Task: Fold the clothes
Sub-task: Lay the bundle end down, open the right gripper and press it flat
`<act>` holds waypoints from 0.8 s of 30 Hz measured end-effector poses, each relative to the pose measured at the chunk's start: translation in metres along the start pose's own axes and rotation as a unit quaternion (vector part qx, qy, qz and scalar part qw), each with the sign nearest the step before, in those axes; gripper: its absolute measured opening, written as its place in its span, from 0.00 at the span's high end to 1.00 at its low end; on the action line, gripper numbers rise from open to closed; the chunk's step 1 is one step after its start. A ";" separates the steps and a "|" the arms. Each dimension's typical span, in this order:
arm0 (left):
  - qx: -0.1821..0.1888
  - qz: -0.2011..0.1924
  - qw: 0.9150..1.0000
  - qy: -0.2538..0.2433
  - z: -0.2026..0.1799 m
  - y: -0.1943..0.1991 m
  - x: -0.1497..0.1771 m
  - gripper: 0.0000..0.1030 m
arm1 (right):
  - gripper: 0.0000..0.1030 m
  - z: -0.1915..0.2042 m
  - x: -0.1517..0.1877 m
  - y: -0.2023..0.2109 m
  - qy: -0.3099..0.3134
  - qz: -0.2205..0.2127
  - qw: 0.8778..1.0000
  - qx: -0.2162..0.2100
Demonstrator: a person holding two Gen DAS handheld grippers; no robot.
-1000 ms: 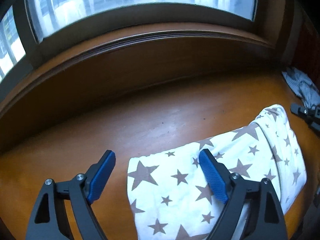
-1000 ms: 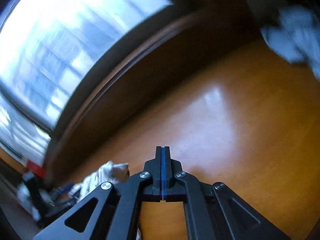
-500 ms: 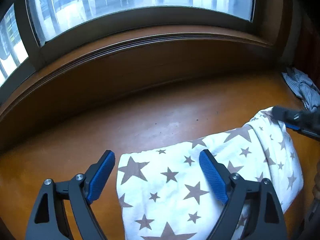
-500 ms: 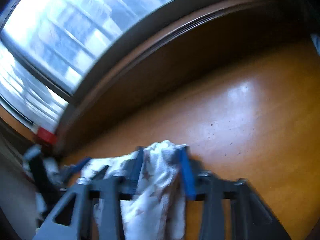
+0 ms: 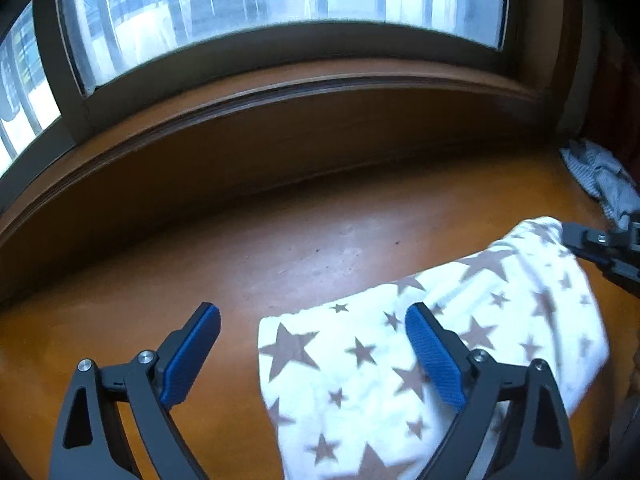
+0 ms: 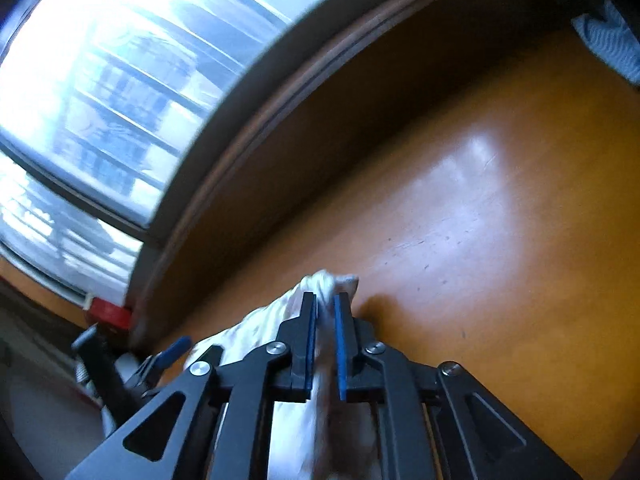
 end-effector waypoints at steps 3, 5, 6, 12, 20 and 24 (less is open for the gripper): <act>0.015 -0.004 1.000 -0.003 -0.008 0.016 0.007 0.09 | 0.71 0.004 0.012 0.031 0.030 0.000 1.000 0.001; 0.026 -0.004 1.000 -0.002 -0.027 0.024 0.013 0.09 | 0.68 0.008 0.031 0.042 0.056 0.016 0.998 0.013; 0.025 -0.001 1.000 -0.006 -0.028 0.025 0.018 0.09 | 0.68 0.013 0.038 0.040 0.068 0.019 0.997 0.020; 0.001 0.012 1.000 -0.029 -0.018 0.017 0.037 0.06 | 0.71 0.042 0.068 0.014 0.155 0.030 0.984 0.084; 0.003 0.016 0.999 -0.033 -0.034 0.009 0.028 0.01 | 0.90 0.042 0.066 0.044 0.145 -0.025 0.983 0.112; -0.011 0.004 0.998 -0.056 -0.044 0.009 0.022 0.01 | 0.89 0.018 0.072 0.026 0.099 0.015 0.990 0.100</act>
Point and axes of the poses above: each gripper's, at about its wrist camera, not at the fingertips, and y roughly against the way its jaws point, z to its left, x to its underside, the point moved 3 cm from there along -y, roughly the way its jaws point, and after that the axes turned 4 degrees about y, right-handed, at the moved point
